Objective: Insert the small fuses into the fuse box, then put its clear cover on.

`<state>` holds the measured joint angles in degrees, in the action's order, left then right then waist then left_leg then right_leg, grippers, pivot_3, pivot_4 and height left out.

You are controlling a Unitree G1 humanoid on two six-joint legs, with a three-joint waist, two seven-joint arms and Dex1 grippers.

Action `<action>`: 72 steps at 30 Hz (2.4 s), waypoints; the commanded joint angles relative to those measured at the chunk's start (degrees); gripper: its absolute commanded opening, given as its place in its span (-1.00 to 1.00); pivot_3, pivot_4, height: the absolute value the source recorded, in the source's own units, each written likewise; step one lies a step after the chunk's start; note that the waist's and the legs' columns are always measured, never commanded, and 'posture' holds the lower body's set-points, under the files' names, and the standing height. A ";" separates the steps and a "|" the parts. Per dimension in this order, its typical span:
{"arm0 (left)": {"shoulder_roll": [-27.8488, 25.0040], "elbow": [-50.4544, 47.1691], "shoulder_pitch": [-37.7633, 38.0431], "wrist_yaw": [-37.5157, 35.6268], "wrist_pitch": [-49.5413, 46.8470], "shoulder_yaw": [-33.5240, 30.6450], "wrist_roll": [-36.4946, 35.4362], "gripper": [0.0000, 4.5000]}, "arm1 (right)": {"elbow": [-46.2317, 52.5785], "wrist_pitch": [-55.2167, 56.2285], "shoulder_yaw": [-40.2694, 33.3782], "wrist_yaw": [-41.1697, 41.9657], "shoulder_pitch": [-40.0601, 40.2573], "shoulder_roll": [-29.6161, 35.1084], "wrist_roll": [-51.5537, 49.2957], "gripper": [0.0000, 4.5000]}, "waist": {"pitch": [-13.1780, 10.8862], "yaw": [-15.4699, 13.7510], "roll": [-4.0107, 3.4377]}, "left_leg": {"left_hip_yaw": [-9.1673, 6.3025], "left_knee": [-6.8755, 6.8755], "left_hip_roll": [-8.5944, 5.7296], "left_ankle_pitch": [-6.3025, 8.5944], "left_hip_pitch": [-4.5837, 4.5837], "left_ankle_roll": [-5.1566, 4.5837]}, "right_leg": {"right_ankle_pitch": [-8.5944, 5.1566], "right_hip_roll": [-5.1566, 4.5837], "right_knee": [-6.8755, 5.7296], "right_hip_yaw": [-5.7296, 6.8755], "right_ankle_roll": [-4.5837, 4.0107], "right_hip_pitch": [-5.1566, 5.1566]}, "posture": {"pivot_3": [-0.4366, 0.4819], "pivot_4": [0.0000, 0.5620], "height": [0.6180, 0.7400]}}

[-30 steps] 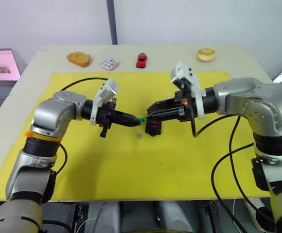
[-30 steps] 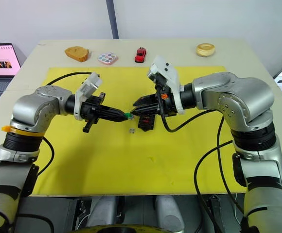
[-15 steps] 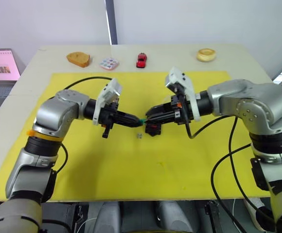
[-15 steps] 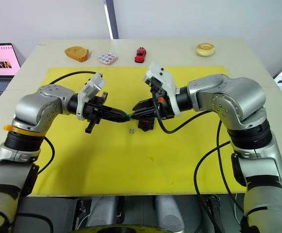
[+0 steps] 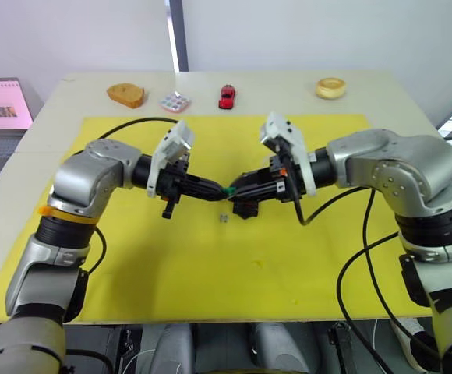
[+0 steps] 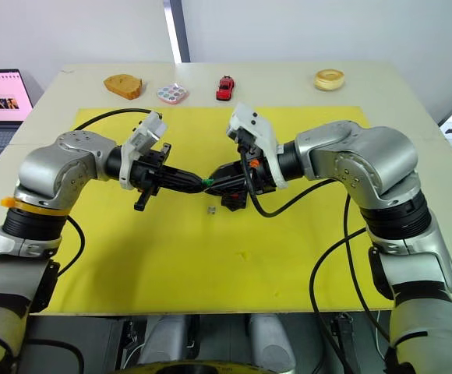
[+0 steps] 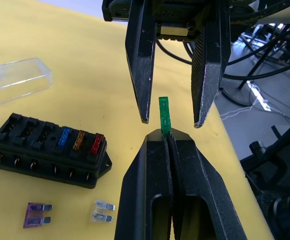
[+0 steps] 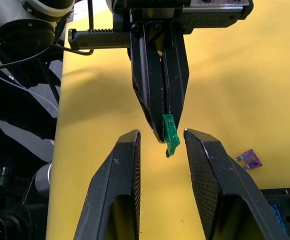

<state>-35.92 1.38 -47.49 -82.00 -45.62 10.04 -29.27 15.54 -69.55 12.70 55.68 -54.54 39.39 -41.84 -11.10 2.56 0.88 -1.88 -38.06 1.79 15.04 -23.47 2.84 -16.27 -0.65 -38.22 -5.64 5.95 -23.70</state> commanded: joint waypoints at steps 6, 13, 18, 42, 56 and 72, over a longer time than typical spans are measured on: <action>-0.89 -1.66 -0.50 0.14 1.14 -0.12 -0.25 -1.00 | 0.86 0.97 -1.25 0.45 -0.69 0.04 -0.24 -0.99 | 0.00 0.00 0.00 | 0.00 0.00 0.00 0.00 0.00 0.00 | 0.00 0.00 0.00 0.00 0.00 0.00 | -0.05 -0.47 1.00; -0.82 -1.03 -0.83 0.74 1.43 0.14 0.34 -1.00 | 0.40 1.35 -1.21 0.66 -1.04 -0.11 -0.05 -0.99 | 0.00 0.01 0.00 | 0.00 0.00 0.00 0.00 0.00 0.00 | 0.00 0.00 0.00 0.00 0.00 0.00 | -0.05 -0.47 1.00; -0.18 4.15 -1.33 5.67 5.25 2.75 6.69 -0.74 | -1.76 7.94 0.67 -0.24 -0.96 0.47 5.78 -1.00 | 0.00 0.00 0.00 | 0.00 0.00 0.00 0.00 0.00 0.00 | 0.00 0.00 0.00 0.00 0.00 0.00 | -0.05 -0.47 1.00; 9.38 21.97 -4.51 5.15 27.53 5.72 17.05 0.96 | -23.82 46.16 5.14 11.31 4.33 -2.07 29.03 -1.00 | -0.01 0.02 0.00 | 0.10 -0.01 -0.02 0.00 -0.16 0.00 | 0.01 0.00 -0.12 -0.07 0.00 -0.27 | -0.05 -0.47 1.00; 9.28 21.46 -4.00 3.91 27.80 5.78 18.13 0.96 | -26.48 47.56 4.28 11.02 5.76 -3.16 31.86 -1.00 | -0.01 0.02 0.00 | 0.09 -0.03 -0.03 -0.01 -0.16 0.01 | 0.01 0.00 -0.16 -0.08 0.01 -0.26 | -0.05 -0.47 1.00; 8.94 20.44 -2.77 3.34 28.27 5.75 18.74 0.96 | -28.52 48.83 3.70 10.77 5.01 -4.35 33.04 -1.00 | -0.01 0.00 0.00 | 0.09 -0.04 -0.02 -0.01 -0.15 0.01 | 0.01 -0.01 -0.18 -0.08 0.01 -0.26 | -0.05 -0.47 1.00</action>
<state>-26.49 23.86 -50.03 -78.45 -18.20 16.34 -10.65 -13.33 -21.78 18.36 66.64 -48.24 35.14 -9.00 -11.11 2.55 0.88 -1.79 -38.09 1.77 15.03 -23.62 2.85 -16.25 -0.65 -38.40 -5.71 5.96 -23.96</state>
